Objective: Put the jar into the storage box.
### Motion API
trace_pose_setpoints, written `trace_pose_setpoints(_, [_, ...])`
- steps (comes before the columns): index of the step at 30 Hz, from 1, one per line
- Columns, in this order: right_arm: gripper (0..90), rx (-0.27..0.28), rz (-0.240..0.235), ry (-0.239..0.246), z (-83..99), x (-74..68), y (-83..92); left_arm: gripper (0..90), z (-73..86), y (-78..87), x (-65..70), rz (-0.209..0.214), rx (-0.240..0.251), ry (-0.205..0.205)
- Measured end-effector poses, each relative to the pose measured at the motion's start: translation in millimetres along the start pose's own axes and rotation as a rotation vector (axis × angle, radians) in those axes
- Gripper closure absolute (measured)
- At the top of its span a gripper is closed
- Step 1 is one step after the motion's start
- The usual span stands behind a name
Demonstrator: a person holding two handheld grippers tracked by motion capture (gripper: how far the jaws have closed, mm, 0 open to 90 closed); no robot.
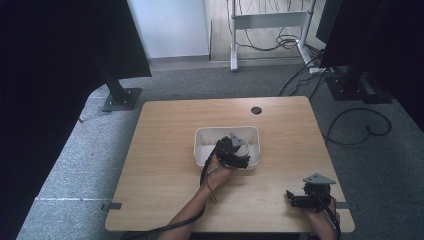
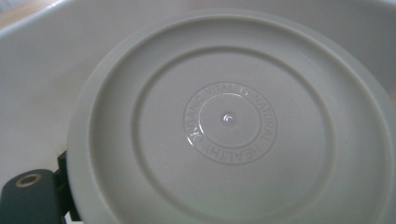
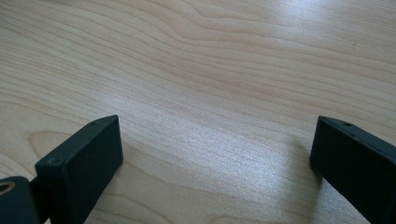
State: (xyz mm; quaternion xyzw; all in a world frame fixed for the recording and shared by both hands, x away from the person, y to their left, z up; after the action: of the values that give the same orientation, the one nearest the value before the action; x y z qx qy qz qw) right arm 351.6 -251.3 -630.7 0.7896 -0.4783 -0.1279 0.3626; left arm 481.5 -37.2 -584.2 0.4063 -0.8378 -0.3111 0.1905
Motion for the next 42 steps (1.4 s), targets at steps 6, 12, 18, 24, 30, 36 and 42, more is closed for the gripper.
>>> trace_pose_setpoints(6, [2.2,-0.001,0.0,0.001,0.0,0.0,0.0,10.2,2.4,-2.0,-2.2,0.005,-0.007,0.03])
trace_pose_setpoints(12, [2.1,0.0,0.0,0.0,0.0,0.0,0.0,10.0,3.0,-2.7,-5.3,0.031,-0.036,0.084])
trace_pose_setpoints(18, [2.2,0.0,0.0,0.0,0.0,0.0,0.0,8.6,2.7,-2.6,-4.7,0.042,-0.045,0.094])
trace_pose_setpoints(24, [2.2,0.0,0.0,0.0,0.0,0.0,0.0,3.0,1.6,-0.6,-5.0,0.039,-0.038,0.097])
trace_pose_setpoints(30, [2.2,-0.001,0.0,0.0,0.1,0.0,0.0,3.1,-2.7,6.6,-2.2,0.047,-0.015,0.087])
trace_pose_setpoints(36, [2.1,-0.001,-0.001,0.001,0.1,-0.1,0.0,3.3,-6.0,15.1,-2.0,0.044,0.007,0.073])
trace_pose_setpoints(42, [2.1,-0.001,-0.001,0.0,0.0,-0.1,0.0,3.5,-7.0,23.5,-5.4,0.041,0.023,0.07])
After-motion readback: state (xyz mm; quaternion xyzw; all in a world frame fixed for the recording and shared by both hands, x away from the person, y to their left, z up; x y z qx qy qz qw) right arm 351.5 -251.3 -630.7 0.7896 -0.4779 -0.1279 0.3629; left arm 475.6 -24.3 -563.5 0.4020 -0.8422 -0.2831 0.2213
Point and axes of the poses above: each handheld gripper's, and its own axes: y roughly backward along the jaws, z roughly out of its underside, x roughly to its right, the point moved 10 cm from there along -y, roughly forward along the jaws, and after that the axes turned 13 degrees about y, right-handed, at the moved point
